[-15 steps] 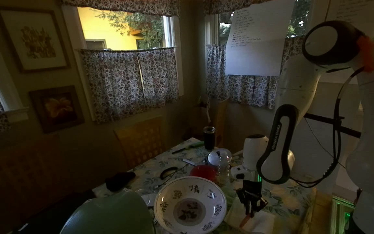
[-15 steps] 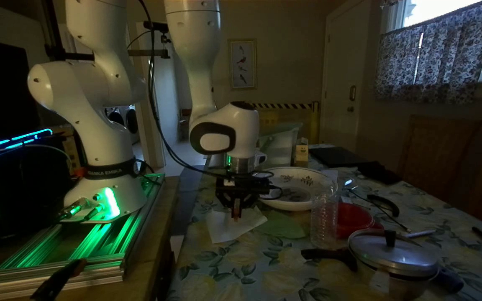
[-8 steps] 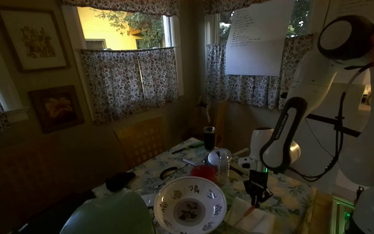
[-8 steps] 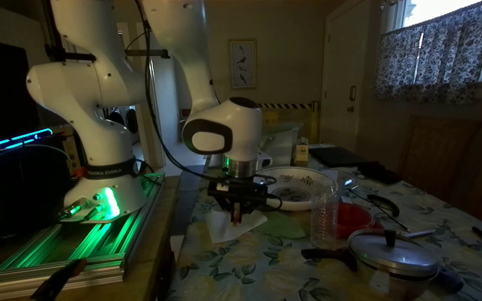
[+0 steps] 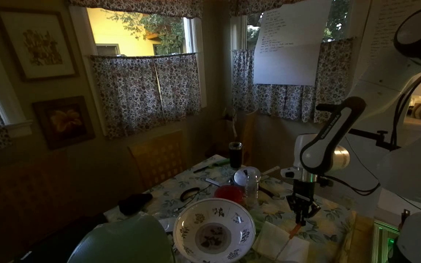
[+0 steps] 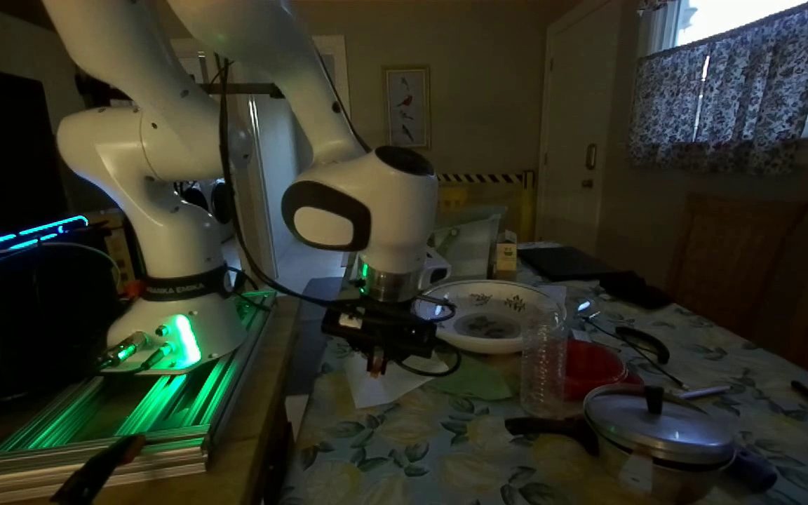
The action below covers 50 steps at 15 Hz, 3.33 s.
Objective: Move the spatula to the right and place it under the napkin.
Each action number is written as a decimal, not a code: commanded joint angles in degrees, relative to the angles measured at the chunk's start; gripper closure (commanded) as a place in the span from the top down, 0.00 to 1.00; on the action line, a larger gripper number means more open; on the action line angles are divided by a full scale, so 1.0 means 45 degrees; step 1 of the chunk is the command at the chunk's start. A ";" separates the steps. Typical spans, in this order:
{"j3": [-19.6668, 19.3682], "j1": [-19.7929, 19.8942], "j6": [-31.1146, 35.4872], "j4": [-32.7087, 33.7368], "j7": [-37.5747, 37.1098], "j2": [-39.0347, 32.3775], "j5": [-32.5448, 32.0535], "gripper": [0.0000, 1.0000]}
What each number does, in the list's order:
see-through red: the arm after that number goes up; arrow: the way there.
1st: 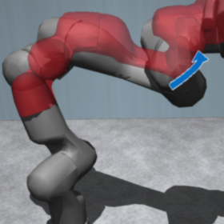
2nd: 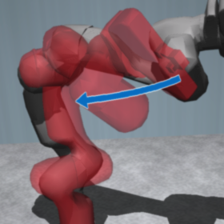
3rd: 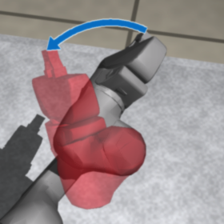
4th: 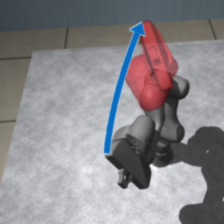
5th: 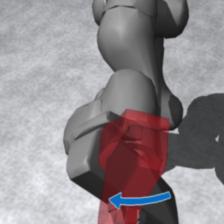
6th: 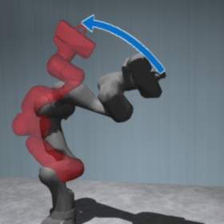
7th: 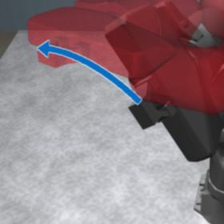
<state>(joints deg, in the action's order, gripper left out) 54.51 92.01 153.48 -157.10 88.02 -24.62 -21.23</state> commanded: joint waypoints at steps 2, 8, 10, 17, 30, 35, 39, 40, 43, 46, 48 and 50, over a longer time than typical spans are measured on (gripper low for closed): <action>0.1922 0.2658 -0.0782 -0.0009 0.0395 0.0291 0.0106 0.05; 0.3621 0.5099 -0.0573 -0.0048 0.0569 0.0110 -0.0159 0.05; 0.4188 0.6056 -0.0665 -0.0002 0.0645 -0.0084 -0.0193 0.05; 0.6059 0.8907 -0.0998 -0.0025 0.2207 -0.0922 0.0463 0.05; 0.8229 1.0776 -0.1183 -0.0007 0.2651 -0.2925 0.0105 0.05; 0.7597 1.0753 -0.0163 -0.0001 0.2461 -0.2742 0.0153 0.05; 0.6852 1.0729 0.1302 0.0013 0.1996 -0.2449 0.0236 0.05; 0.6655 1.0757 0.1668 -0.0003 0.1882 -0.2437 0.0259 0.05; 0.5842 1.0726 0.2527 0.0010 0.1663 -0.2424 0.0304 0.05; 0.5205 1.0611 0.2709 0.0019 0.1398 -0.2143 0.0332 0.05; 0.4785 1.0551 0.2620 0.0011 0.1223 -0.1857 0.0371 0.05; 0.4459 1.0615 0.2349 0.0012 0.1109 -0.1601 0.0417 0.05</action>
<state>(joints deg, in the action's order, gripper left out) 76.43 139.98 164.60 -157.11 94.26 -34.42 -20.58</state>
